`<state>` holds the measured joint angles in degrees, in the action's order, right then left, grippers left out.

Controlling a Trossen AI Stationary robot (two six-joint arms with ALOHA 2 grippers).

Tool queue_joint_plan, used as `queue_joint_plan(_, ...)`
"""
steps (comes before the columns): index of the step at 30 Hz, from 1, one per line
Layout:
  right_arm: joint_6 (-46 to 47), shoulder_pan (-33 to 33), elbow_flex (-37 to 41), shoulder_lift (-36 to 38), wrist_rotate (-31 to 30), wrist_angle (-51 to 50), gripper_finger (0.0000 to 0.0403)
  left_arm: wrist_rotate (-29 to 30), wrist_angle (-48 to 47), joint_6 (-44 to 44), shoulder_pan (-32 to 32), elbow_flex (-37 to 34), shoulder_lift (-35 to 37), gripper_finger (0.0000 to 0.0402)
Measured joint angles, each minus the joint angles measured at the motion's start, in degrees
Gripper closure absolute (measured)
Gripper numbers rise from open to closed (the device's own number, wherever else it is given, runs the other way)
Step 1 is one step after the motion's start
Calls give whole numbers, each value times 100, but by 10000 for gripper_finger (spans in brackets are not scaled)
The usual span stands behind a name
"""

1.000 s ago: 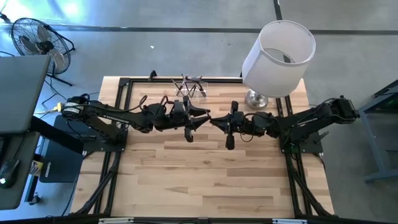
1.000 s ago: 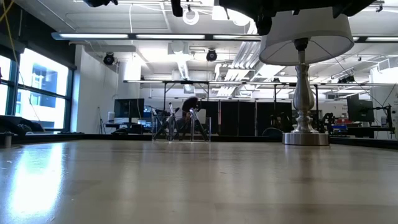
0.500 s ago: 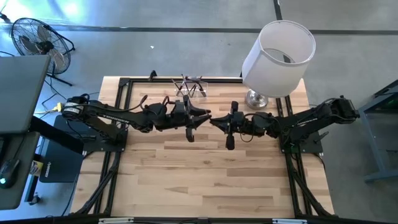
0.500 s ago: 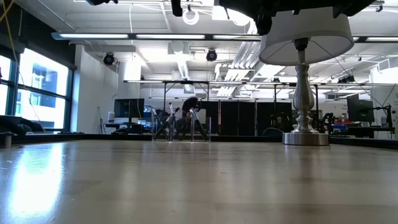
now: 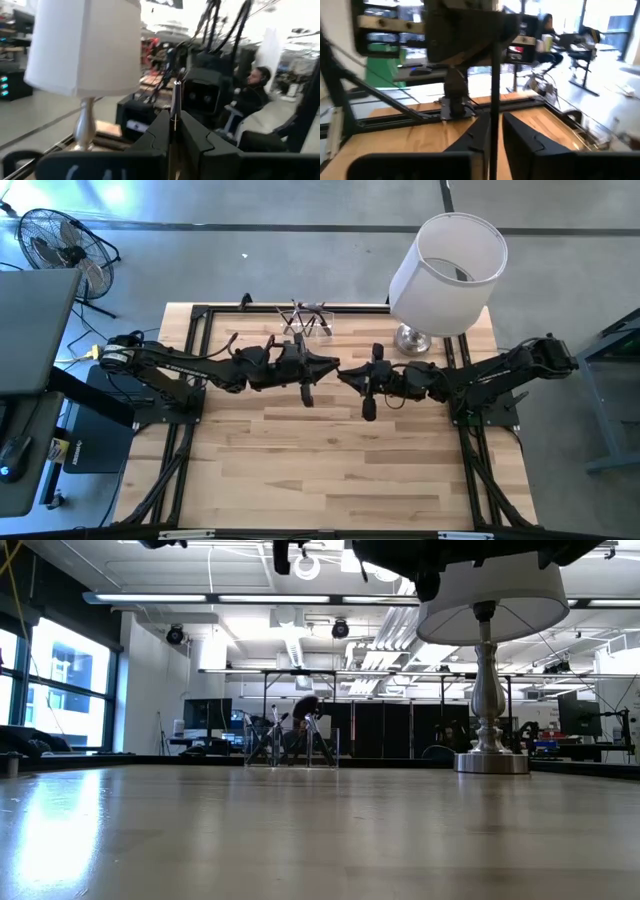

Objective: Put items in baskets/containers
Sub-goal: Put the liner brush into the transparent organizer

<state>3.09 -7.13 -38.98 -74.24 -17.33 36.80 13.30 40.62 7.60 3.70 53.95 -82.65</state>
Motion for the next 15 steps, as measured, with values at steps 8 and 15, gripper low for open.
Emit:
queue_joint_plan(8,455,10,0,2,-487,-537,300,544,-729,95,-73,0,0,387)
queue_joint_plan(15,756,8,-2,55,-310,-1331,259,603,-1976,888,-373,-7,162,389)
